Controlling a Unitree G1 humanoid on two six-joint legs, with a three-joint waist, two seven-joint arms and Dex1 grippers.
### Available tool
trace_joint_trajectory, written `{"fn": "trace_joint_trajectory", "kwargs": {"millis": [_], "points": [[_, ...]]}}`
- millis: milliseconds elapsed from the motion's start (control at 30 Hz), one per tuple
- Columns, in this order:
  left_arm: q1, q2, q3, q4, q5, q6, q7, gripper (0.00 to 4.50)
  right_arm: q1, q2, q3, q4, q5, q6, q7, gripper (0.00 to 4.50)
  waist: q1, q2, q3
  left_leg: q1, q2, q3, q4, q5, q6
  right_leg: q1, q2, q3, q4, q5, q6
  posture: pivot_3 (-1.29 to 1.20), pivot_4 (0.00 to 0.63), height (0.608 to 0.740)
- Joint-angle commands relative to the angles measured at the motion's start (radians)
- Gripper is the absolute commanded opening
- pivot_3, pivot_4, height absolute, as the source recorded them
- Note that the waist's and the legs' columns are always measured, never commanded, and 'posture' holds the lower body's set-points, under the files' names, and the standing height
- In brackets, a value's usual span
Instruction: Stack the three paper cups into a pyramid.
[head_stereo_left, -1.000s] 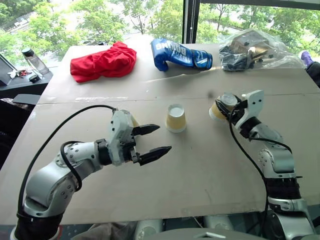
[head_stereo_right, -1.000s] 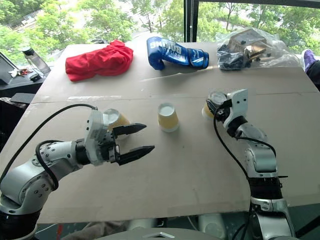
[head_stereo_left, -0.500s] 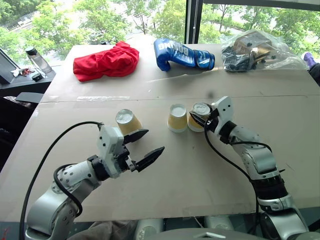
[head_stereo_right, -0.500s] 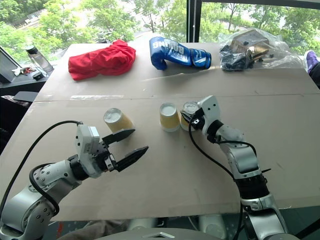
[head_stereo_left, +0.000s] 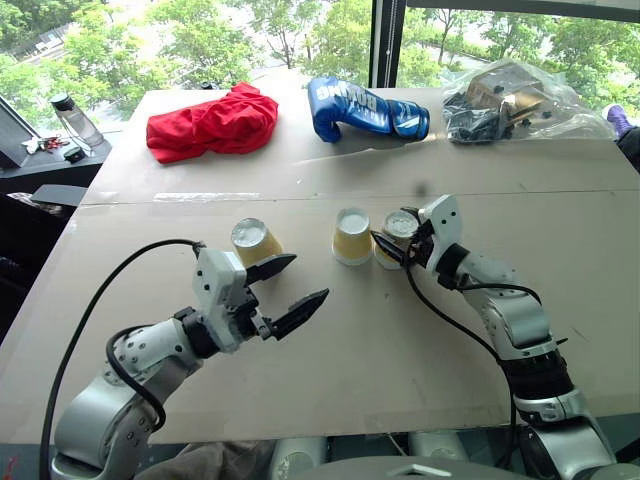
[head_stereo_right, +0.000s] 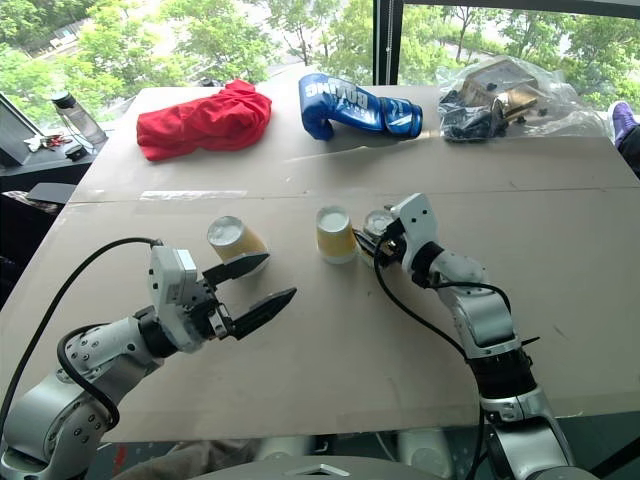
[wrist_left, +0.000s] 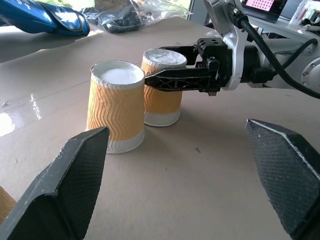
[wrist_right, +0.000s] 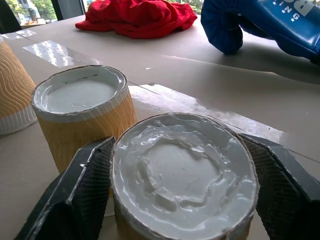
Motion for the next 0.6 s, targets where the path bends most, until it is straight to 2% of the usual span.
{"fn": "trace_joint_trajectory", "kwargs": {"millis": [33, 200, 400, 600], "points": [[-0.008, -0.004, 0.009, -0.017, 0.003, -0.026, 0.001, 4.50, -0.008, -0.006, -0.017, -0.034, 0.001, -0.014, 0.007, 4.47, 0.000, 0.000, 0.000, 0.000, 0.000, 0.000, 0.000, 0.000, 0.000, 0.000, 0.000, 0.000, 0.000, 0.000, 0.000, 0.00, 0.150, 0.740], [0.040, -0.028, -0.003, -0.044, 0.013, -0.052, 0.008, 4.50, 0.009, -0.024, -0.055, -0.056, 0.018, -0.048, 0.017, 4.47, 0.000, 0.000, 0.000, 0.000, 0.000, 0.000, 0.000, 0.000, 0.000, 0.000, 0.000, 0.000, 0.000, 0.000, 0.000, 0.00, 0.150, 0.740], [0.106, -0.094, -0.003, -0.051, 0.070, -0.138, 0.037, 4.50, 0.050, -0.054, -0.121, -0.133, 0.109, -0.047, 0.078, 4.47, 0.001, 0.000, 0.000, 0.000, 0.000, 0.000, 0.000, 0.000, 0.000, 0.000, 0.000, 0.000, 0.000, 0.000, 0.000, 0.00, 0.150, 0.740], [0.166, -0.207, -0.053, -0.062, 0.172, -0.248, 0.107, 4.50, 0.129, -0.156, -0.201, -0.272, 0.290, 0.032, 0.209, 4.47, 0.003, 0.000, 0.000, 0.000, 0.000, 0.000, 0.000, -0.001, 0.001, 0.001, -0.001, 0.000, -0.002, 0.000, 0.000, 0.00, 0.150, 0.740]]}}
